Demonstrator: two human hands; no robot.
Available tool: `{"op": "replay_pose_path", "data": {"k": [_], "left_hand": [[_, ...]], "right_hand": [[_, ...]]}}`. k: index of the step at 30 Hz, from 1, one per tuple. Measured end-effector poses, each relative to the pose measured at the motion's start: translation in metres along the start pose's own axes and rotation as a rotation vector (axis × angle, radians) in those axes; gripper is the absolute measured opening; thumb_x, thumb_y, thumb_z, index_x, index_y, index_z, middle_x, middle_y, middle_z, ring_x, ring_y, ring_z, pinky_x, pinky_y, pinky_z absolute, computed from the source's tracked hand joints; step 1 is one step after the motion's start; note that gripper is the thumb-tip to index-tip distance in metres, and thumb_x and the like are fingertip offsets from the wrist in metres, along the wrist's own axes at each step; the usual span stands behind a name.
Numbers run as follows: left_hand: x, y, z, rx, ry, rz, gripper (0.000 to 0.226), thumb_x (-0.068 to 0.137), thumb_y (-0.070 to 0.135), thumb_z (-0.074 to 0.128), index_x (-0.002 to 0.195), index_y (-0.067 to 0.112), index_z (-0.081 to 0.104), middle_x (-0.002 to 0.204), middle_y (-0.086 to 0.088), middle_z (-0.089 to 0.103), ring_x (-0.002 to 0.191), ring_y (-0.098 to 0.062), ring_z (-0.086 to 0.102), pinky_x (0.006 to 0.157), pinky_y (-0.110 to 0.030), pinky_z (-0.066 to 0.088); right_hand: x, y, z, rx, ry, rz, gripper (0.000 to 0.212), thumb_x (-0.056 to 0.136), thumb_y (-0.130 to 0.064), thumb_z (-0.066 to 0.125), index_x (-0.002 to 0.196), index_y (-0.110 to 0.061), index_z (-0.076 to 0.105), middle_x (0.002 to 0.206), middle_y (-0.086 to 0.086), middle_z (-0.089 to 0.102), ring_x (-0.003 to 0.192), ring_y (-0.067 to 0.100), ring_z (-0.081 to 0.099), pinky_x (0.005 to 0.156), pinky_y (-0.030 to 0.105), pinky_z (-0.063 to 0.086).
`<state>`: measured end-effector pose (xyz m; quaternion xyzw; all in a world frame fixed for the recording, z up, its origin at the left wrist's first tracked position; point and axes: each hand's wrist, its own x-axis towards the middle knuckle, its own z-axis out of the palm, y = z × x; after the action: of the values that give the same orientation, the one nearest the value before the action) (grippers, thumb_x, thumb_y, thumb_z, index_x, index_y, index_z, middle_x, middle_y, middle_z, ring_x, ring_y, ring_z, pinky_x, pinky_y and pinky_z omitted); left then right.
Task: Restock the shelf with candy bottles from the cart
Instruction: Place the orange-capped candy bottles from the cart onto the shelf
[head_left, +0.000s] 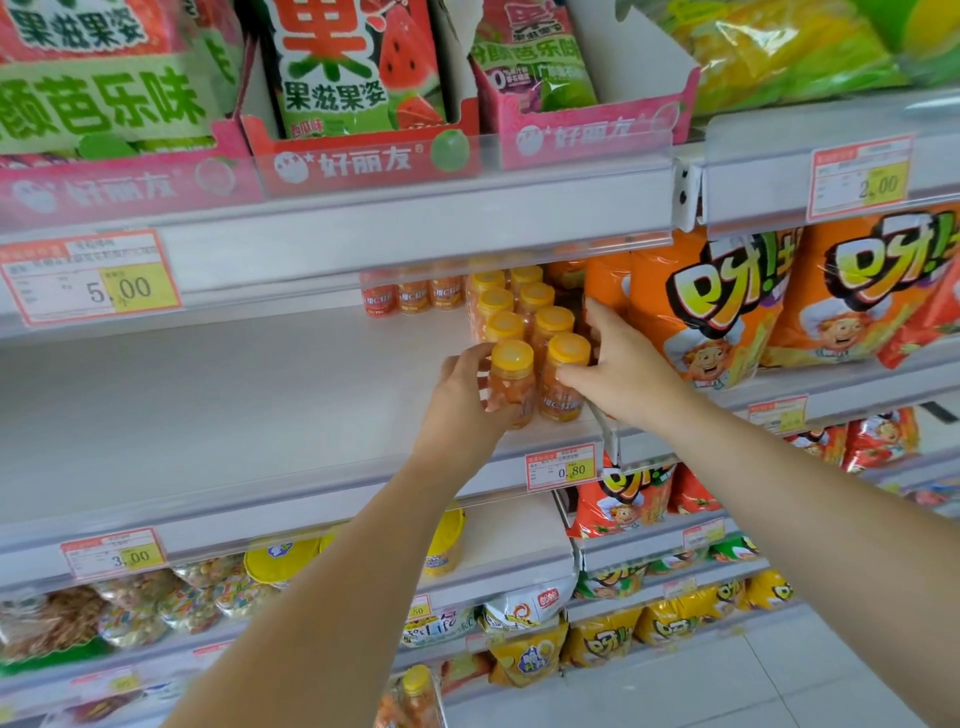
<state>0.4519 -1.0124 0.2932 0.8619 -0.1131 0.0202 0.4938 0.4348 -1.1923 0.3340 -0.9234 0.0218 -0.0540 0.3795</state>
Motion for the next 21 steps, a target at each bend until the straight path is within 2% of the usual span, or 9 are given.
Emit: {"op": "replay_pose_path", "data": {"k": [4,7,9,12,15,17,19,21], "left_hand": [[-0.003,0.0,0.004,0.017,0.005,-0.034,0.07,0.081,0.022,0.077,0.142,0.026,0.043,0.142,-0.001,0.04,0.122,-0.019,0.053,0.1,-0.043,0.051],[-0.003,0.003,0.004,0.011,-0.019,-0.057,0.079,0.081,0.029,0.076,0.148,0.029,0.034,0.148,-0.003,0.043,0.129,-0.023,0.05,0.103,-0.049,0.047],[-0.004,0.008,0.004,-0.003,-0.044,-0.08,0.076,0.082,0.032,0.073,0.147,0.032,0.034,0.138,-0.004,0.055,0.122,-0.024,0.056,0.101,-0.049,0.049],[-0.005,0.012,0.005,-0.007,-0.051,-0.064,0.074,0.076,0.037,0.072,0.142,0.036,0.039,0.123,-0.001,0.065,0.111,-0.024,0.061,0.095,-0.047,0.052],[-0.004,0.013,0.008,0.013,-0.045,-0.059,0.067,0.083,0.032,0.073,0.141,0.035,0.041,0.123,-0.001,0.065,0.111,-0.025,0.061,0.095,-0.047,0.052],[-0.003,0.013,0.009,0.013,-0.043,-0.057,0.068,0.082,0.028,0.075,0.141,0.035,0.041,0.122,0.0,0.066,0.11,-0.025,0.061,0.095,-0.046,0.052],[-0.004,0.012,0.009,0.009,-0.042,-0.05,0.072,0.081,0.027,0.076,0.142,0.036,0.039,0.121,0.0,0.066,0.11,-0.025,0.061,0.095,-0.046,0.052],[-0.003,0.011,0.009,0.007,-0.046,-0.053,0.073,0.081,0.027,0.077,0.143,0.035,0.039,0.121,-0.001,0.066,0.11,-0.025,0.061,0.095,-0.046,0.052]], "right_hand": [[0.004,0.0,0.002,0.024,-0.072,0.046,0.091,0.09,-0.023,0.066,0.159,-0.018,0.007,0.159,0.003,0.03,0.144,0.022,0.033,0.112,0.034,0.033],[0.004,0.0,0.007,0.013,-0.087,0.037,0.079,0.089,-0.021,0.065,0.155,-0.017,0.021,0.136,-0.008,0.049,0.128,0.015,0.048,0.1,0.029,0.039],[0.005,0.0,0.01,0.017,-0.08,0.024,0.07,0.088,-0.02,0.065,0.149,-0.017,0.031,0.126,-0.007,0.057,0.118,0.016,0.055,0.093,0.028,0.043],[0.003,-0.003,0.01,0.027,-0.079,0.016,0.068,0.09,-0.018,0.065,0.149,-0.017,0.031,0.118,-0.011,0.052,0.114,0.011,0.052,0.089,0.025,0.038],[0.003,-0.004,0.011,0.028,-0.076,0.007,0.064,0.088,-0.017,0.066,0.145,-0.017,0.036,0.12,-0.007,0.058,0.116,0.016,0.056,0.089,0.026,0.041],[0.002,-0.005,0.01,0.037,-0.072,0.003,0.057,0.088,-0.015,0.066,0.139,-0.018,0.04,0.114,-0.008,0.057,0.112,0.016,0.057,0.086,0.024,0.039],[0.001,-0.006,0.008,0.034,-0.073,0.004,0.059,0.09,-0.013,0.065,0.143,-0.015,0.037,0.112,-0.01,0.049,0.109,0.007,0.05,0.086,0.021,0.035],[-0.002,-0.006,0.008,0.039,-0.087,0.004,0.068,0.091,-0.014,0.065,0.149,-0.014,0.03,0.12,-0.009,0.048,0.115,0.007,0.047,0.089,0.02,0.034]]}}
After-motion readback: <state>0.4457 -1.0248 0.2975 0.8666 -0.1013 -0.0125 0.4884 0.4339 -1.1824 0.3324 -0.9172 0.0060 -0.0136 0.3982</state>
